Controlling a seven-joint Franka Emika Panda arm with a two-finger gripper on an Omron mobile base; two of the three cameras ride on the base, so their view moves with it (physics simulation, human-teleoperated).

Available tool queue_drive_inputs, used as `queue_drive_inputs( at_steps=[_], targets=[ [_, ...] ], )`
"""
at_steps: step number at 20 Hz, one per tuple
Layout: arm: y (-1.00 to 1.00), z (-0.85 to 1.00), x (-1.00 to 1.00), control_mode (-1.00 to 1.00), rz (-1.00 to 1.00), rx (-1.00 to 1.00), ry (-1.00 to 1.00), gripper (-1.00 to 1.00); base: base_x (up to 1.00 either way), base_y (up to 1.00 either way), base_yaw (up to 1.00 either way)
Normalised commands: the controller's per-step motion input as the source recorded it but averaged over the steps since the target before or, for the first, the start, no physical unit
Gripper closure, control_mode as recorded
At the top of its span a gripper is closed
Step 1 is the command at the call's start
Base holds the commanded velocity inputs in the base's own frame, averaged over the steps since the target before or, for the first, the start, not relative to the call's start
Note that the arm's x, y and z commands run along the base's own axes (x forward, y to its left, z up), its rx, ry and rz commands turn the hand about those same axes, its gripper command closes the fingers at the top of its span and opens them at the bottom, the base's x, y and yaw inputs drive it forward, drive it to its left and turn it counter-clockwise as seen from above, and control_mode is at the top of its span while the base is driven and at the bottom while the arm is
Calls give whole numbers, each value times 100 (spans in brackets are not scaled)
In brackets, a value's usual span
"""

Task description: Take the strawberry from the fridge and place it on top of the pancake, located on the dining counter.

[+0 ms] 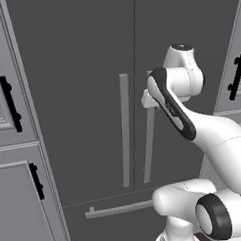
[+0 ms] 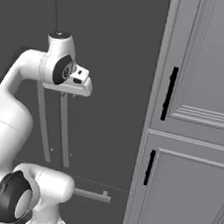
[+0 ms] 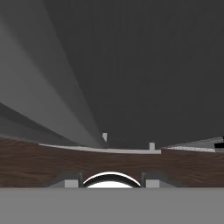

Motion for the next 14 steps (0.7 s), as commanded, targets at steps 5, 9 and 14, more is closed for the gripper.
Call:
queue_drive_inputs(
  at_steps=[5,9,14],
  targets=[
    [0,0,0,100,0,0,0,-100,-29,0,0],
    [0,0,0,100,0,0,0,-100,-71,4,0],
    [0,0,0,100,0,0,0,-100,-22,43,0]
  ],
)
